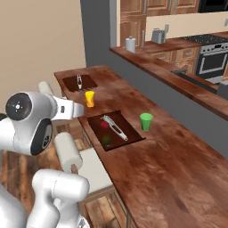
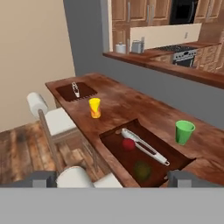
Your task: Gather the avocado and tomato from the fridge and place them on a tray on the dining counter. Then gather the fish and chicken drumstick from the fridge and place them on the other tray.
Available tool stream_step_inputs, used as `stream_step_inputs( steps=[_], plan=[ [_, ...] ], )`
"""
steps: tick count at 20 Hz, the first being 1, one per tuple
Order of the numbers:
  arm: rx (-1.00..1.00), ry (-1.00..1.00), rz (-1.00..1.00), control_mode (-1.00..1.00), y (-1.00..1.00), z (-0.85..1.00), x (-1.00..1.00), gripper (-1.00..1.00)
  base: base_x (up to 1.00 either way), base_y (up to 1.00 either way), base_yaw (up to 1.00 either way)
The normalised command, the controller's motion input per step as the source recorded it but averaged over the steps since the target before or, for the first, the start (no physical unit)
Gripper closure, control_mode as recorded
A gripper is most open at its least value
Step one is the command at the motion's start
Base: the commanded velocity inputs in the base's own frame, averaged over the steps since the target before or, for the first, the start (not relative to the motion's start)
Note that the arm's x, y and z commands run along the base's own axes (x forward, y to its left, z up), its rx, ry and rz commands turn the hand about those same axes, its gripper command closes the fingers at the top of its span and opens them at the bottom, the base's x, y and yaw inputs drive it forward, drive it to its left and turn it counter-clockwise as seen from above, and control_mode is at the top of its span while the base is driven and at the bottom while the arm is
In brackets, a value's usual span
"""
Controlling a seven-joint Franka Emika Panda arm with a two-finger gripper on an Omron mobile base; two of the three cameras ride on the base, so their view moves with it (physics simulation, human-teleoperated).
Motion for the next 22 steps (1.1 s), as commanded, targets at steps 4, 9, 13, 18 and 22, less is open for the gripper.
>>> stream_step_inputs(
  steps=[4, 9, 13, 18, 22],
  plan=[
    [0.00, 0.00, 0.00, 1.00, 0.00, 0.00, 0.00, -1.00, -0.91, -0.27, -0.08],
    [0.00, 0.00, 0.00, 1.00, 0.00, 0.00, 0.00, -1.00, -1.00, -0.16, -0.17],
    [0.00, 0.00, 0.00, 1.00, 0.00, 0.00, 0.00, -1.00, -1.00, -0.06, -0.28],
    [0.00, 0.00, 0.00, 1.00, 0.00, 0.00, 0.00, -1.00, 0.00, 0.00, -1.00],
    [0.00, 0.00, 0.00, 1.00, 0.00, 0.00, 0.00, -1.00, 0.00, 0.00, -1.00]
  ],
)
